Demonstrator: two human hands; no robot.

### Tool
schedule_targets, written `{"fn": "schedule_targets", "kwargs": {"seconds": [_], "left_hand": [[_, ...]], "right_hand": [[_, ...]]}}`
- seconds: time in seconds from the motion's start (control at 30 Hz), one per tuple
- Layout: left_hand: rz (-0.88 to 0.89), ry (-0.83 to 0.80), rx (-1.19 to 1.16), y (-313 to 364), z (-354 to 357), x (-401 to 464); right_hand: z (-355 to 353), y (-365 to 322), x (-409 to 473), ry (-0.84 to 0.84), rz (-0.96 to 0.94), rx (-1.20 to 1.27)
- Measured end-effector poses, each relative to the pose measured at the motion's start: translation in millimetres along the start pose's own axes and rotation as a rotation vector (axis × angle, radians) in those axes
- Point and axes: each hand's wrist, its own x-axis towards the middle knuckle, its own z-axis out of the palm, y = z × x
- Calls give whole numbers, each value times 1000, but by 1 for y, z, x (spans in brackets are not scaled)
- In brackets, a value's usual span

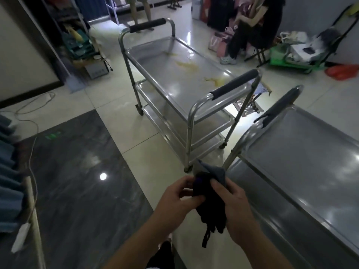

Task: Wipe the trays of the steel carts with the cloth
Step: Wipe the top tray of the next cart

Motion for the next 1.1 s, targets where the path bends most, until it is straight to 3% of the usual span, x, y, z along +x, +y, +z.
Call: {"fn": "schedule_targets", "kwargs": {"seconds": [0.17, 0.3, 0.43, 0.67, 0.7, 0.77, 0.83, 1.0, 1.07, 1.1], "left_hand": [[-12, 35, -171, 28, -66, 70], [-80, 38, -327, 42, -114, 129], [-121, -13, -534, 52, -137, 176], [-150, 414, -262, 84, -139, 247], [-189, 382, -342, 93, -141, 252], [-339, 171, -543, 111, -150, 261], [-362, 17, -660, 123, -165, 270], [-373, 302, -639, 120, -205, 294], [-385, 319, -626, 118, -228, 305], [-375, 297, -605, 120, -241, 311]], "right_hand": [[33, -36, 69, 60, -2, 57], [46, -65, 119, 210, 12, 49], [39, -94, 165, 186, 68, 39], [51, -144, 252, -175, -22, -234], [58, -147, 265, -255, -61, -304], [75, -147, 286, -432, -175, -505], [94, -139, 308, -639, -229, -692], [143, -126, 357, -904, -394, -986], [156, -129, 375, -902, -289, -941], [162, -131, 384, -810, -227, -856]]}}
